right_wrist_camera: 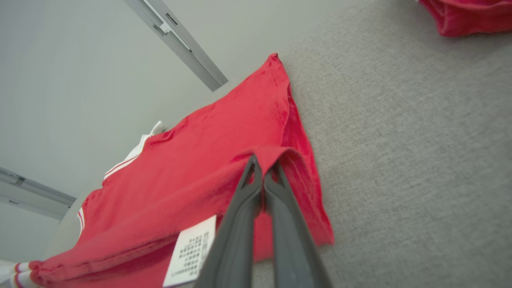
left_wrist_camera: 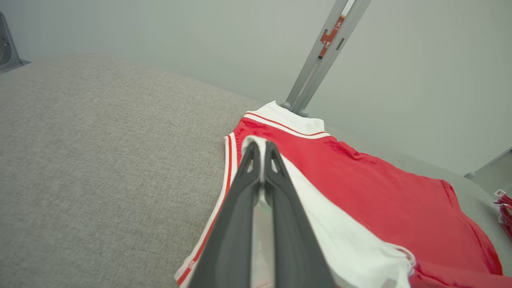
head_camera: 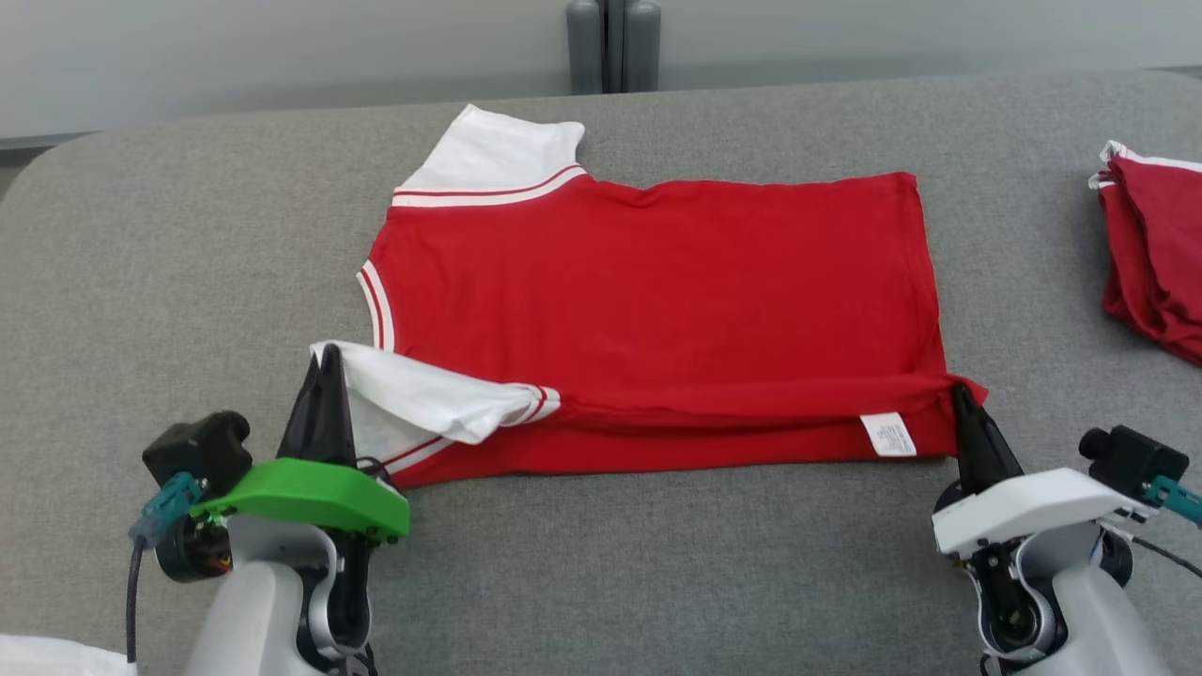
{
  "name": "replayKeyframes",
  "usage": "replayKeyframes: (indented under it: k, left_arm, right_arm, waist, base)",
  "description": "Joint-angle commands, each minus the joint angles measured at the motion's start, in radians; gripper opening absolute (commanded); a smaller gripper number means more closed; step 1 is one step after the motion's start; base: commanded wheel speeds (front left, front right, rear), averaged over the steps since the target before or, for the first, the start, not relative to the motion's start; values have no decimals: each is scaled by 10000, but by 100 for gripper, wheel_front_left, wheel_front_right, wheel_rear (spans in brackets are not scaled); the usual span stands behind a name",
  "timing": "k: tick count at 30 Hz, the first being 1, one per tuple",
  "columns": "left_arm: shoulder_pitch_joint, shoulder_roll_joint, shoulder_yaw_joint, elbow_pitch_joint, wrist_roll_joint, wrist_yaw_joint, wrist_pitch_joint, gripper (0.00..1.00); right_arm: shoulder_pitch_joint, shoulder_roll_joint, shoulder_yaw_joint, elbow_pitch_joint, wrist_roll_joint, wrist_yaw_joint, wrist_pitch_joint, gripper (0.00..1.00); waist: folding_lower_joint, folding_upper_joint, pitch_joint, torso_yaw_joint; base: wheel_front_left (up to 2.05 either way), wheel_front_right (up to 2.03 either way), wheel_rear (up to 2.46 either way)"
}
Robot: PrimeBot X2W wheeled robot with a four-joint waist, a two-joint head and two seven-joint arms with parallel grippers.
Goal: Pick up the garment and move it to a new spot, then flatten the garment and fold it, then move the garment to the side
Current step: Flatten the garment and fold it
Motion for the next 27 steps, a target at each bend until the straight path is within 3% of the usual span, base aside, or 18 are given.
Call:
replayKeyframes:
  k: [1, 11, 12, 13, 14, 15, 22, 27]
  left_arm:
    - [-524, 65, 77, 391, 34, -70, -145, 0]
    - [-2497, 67, 65, 3089, 138, -350, -817, 0]
    - [-2602, 56, 70, 3234, 140, -367, -892, 27]
    - [-2727, 42, 55, 3401, 172, -389, -989, 48]
    - [-2812, 29, 36, 3489, 197, -407, -1073, 96]
    - [-2902, 12, 17, 3598, 218, -443, -1163, 100]
    - [-2942, -71, -49, 3636, 306, -629, -1506, 100]
    - [-2254, -68, 47, 3258, 166, -691, -1544, 100]
  right_arm:
    - [-421, -6, 9, 262, -63, -13, -115, 0]
    - [-2006, 55, 417, 2023, -14, -13, -713, 0]
    - [-2070, 54, 426, 2098, 26, -13, -784, 22]
    - [-2147, 60, 422, 2178, 73, -13, -881, 82]
    - [-2205, 66, 433, 2216, 97, -13, -941, 100]
    - [-2275, 71, 456, 2206, 135, -13, -1036, 100]
    - [-2378, 7, 408, 1563, 297, -13, -1394, 100]
    - [-1878, -186, 87, 838, -536, -13, -1553, 100]
  waist:
    - [1, -1, 519, -280]
    - [1, -1, 1035, -467]
    - [1, -1, 1042, -474]
    - [1, -1, 1048, -483]
    - [1, -1, 1047, -487]
    - [1, -1, 1043, -492]
    - [1, -1, 890, -480]
    - [1, -1, 573, -389]
  base:
    - [0, 0, 0]
    - [0, 0, 0]
    - [0, 0, 0]
    - [0, 0, 0]
    - [0, 0, 0]
    - [0, 0, 0]
    - [0, 0, 0]
    - [0, 0, 0]
